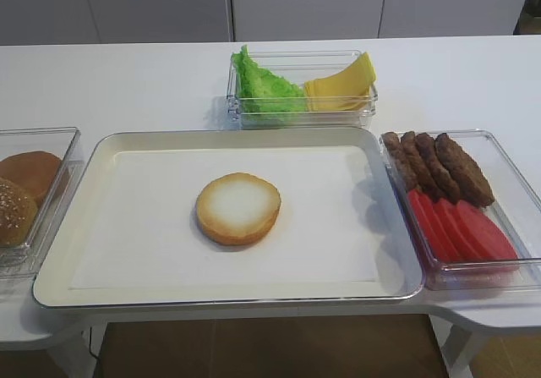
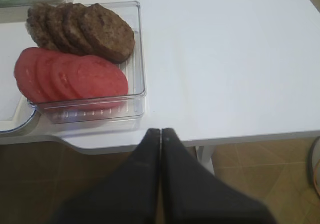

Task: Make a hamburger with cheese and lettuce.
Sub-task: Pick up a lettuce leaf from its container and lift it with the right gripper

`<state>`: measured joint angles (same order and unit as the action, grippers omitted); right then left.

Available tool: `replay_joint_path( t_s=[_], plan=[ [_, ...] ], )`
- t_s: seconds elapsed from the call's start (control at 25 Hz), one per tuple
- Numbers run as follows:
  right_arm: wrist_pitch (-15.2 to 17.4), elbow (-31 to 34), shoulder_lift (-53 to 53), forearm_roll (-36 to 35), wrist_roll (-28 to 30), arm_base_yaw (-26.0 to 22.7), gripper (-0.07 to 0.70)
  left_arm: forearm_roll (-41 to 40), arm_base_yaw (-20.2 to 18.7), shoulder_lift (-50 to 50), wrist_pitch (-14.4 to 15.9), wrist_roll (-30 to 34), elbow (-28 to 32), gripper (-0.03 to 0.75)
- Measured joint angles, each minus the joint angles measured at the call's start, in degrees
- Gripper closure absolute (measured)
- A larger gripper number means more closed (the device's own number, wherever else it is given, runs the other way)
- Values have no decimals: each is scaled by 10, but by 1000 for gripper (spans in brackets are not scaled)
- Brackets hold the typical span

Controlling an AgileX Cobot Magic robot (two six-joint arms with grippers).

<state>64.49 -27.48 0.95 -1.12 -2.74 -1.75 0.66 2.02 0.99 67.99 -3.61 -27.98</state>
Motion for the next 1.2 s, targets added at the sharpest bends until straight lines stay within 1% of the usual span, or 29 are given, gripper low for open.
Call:
replay_joint_path(
  t_s=[0.08,0.16,0.24,0.4,0.48,0.64,0.8,0.88,1.08,1.2],
  plan=[
    [0,0,0,0,-11,0,633,0,0,0,0,0,0,276],
    [-3,0,0,-3,-35,0,611,0,0,0,0,0,0,276],
    [-11,0,0,-28,-47,0,559,0,0,0,0,0,0,276],
    [-36,-3,0,-103,-33,0,393,0,0,0,0,0,0,276],
    [-47,-9,0,-128,-29,0,347,0,0,0,0,0,0,276],
    [-58,-33,-10,-153,-13,0,325,0,0,0,0,0,0,276],
    [-67,-67,-74,-167,-3,0,322,0,0,0,0,0,0,276],
    [-76,-86,-119,-171,-2,0,322,0,0,0,0,0,0,276],
    [-135,-137,-239,-180,0,0,321,0,0,0,0,0,0,276],
    [-170,-168,-311,-200,20,0,321,0,0,0,0,0,0,276]
  ],
)
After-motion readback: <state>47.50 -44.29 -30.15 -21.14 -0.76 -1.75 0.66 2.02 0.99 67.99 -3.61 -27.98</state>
